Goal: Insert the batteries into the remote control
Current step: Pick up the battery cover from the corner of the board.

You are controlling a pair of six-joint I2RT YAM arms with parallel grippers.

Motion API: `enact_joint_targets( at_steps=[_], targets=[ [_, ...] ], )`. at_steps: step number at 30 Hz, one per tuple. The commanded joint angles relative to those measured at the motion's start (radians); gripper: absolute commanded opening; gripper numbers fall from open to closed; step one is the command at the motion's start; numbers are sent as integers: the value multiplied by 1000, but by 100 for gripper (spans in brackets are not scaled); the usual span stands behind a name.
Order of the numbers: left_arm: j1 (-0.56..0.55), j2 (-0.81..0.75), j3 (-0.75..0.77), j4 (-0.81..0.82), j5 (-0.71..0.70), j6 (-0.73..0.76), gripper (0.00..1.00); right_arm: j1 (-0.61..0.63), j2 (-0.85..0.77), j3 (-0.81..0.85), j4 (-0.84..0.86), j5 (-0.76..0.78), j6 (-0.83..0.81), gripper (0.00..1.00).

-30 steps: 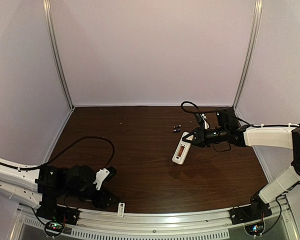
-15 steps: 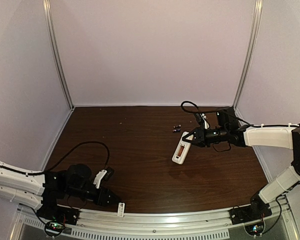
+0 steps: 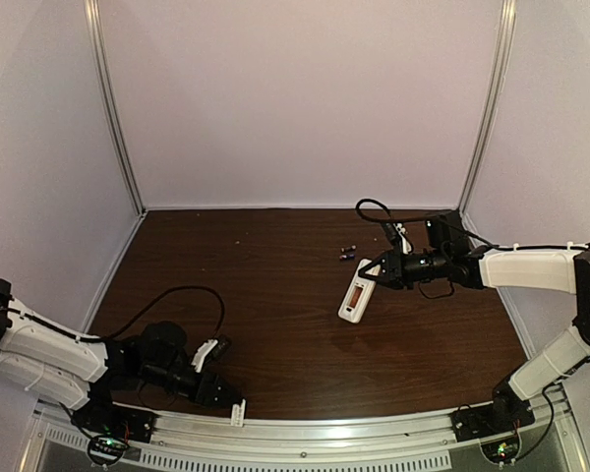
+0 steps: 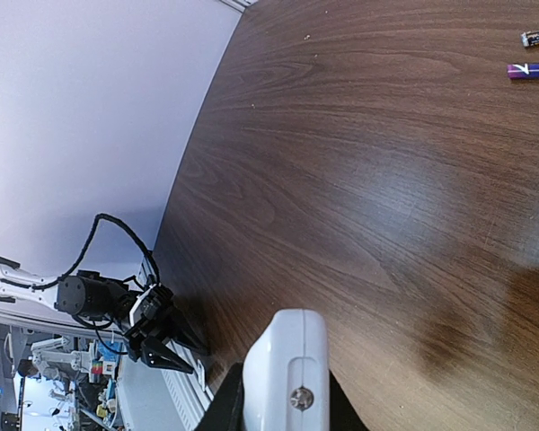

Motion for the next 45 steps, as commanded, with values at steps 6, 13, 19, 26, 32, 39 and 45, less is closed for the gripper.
enact_joint_targets(
  at_steps=[6,13,19,26,32,39,45],
  targets=[
    [6,142,-55,303,121,-15,25,-7,-17,6,-18,-6,-24,0],
    [6,152,-62,355,132,-29,5,-6,-13,9,-17,-6,-23,0],
    [36,170,-79,429,152,-67,0,-7,-13,9,-20,-6,-24,0],
    [63,169,-95,481,173,-111,0,-7,-14,14,-34,2,-35,0],
    [76,114,-71,420,141,-113,0,-7,-8,16,-35,2,-37,0],
    [103,35,-33,351,172,-135,0,-7,-5,20,-45,8,-49,0],
    [89,76,-7,383,211,-142,0,-7,5,19,-34,6,-45,0]
  ],
)
